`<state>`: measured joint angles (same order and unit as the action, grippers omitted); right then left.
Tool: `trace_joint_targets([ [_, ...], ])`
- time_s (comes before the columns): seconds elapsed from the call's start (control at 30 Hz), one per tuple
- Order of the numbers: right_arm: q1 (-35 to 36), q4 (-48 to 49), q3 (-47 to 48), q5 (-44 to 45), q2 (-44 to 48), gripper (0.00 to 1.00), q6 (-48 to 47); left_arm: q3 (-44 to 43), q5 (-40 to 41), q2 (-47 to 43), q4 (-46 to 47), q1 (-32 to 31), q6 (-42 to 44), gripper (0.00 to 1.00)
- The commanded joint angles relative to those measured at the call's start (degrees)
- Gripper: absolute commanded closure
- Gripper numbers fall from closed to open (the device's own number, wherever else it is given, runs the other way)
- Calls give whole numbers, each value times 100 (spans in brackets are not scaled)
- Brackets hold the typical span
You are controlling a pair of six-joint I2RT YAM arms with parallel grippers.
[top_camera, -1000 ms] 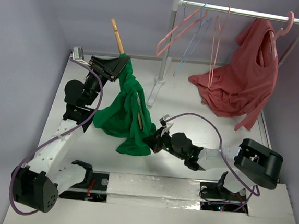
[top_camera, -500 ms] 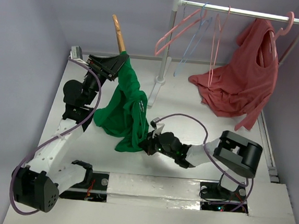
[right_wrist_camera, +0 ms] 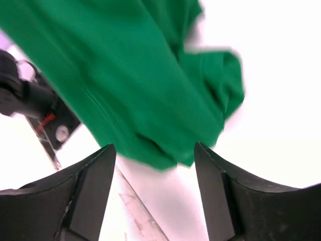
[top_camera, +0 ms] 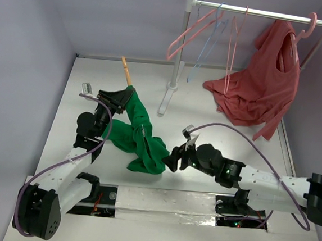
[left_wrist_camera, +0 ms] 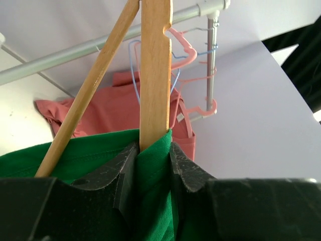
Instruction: Place the t-shirt on the hanger
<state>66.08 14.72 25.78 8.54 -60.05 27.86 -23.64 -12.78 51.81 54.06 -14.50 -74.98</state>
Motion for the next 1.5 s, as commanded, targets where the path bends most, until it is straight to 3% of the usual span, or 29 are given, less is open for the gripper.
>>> trace_joint_targets([
  [0.0, 36, -1179, 918, 210, 433, 28, -438, -36, 240, -312, 554, 44, -8, 100],
  [0.13, 36, -1656, 1631, 227, 450, 28, -448, 210, 530, -409, 421, 44, 176, 100],
  [0.3, 89, -1253, 2280, -1, 398, 28, -456, 491, 785, -356, 351, 44, 308, 100],
  [0.7, 309, -1174, 3539, 121, -761, 25, -922, 825, 1102, -189, 447, 44, 475, 100],
  [1.03, 423, -1322, 4285, 367, -1447, 33, -1151, 975, 1128, -180, 473, 44, 555, 100],
  [1.17, 476, -1428, 4523, 954, -1702, 43, -1204, 1037, 1084, -154, 544, 44, 555, 100],
  [1.3, 476, -1657, 4743, 1387, -1975, 76, -1247, 1081, 1031, -224, 483, 44, 625, 100],
  [1.37, 476, -1560, 4682, 1676, -1975, 84, -1248, 1081, 1023, -277, 430, 44, 677, 100],
  [1.4, 476, -1534, 4664, 1756, -1975, 95, -1291, 1089, 1014, -329, 369, 44, 713, 100],
  [1.47, 476, -1612, 4743, 2071, -2028, 100, -1335, 1055, 927, -347, 246, 44, 940, 100],
])
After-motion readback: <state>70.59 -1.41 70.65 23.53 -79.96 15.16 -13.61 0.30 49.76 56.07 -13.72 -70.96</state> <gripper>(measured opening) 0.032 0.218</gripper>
